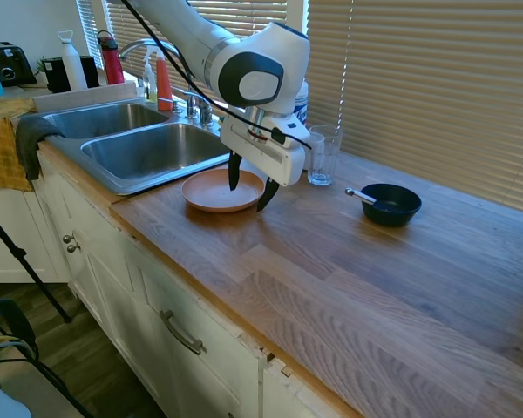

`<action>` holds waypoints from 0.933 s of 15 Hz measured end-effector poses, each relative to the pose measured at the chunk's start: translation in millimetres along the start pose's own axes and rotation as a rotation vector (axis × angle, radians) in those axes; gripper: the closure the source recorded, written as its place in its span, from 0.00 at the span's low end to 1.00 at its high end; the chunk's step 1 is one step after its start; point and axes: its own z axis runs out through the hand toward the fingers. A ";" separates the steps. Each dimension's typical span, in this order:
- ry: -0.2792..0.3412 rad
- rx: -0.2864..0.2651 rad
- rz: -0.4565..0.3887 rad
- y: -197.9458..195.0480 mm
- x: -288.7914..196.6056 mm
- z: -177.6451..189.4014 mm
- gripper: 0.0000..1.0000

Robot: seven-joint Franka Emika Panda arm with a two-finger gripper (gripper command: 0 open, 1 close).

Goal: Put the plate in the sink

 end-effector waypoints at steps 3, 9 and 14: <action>-0.007 0.004 -0.006 -1.2 -1.3 1.4 1.00; -0.027 0.009 -0.019 -0.9 -0.7 9.6 1.00; -0.056 0.023 -0.026 2.1 2.4 20.8 1.00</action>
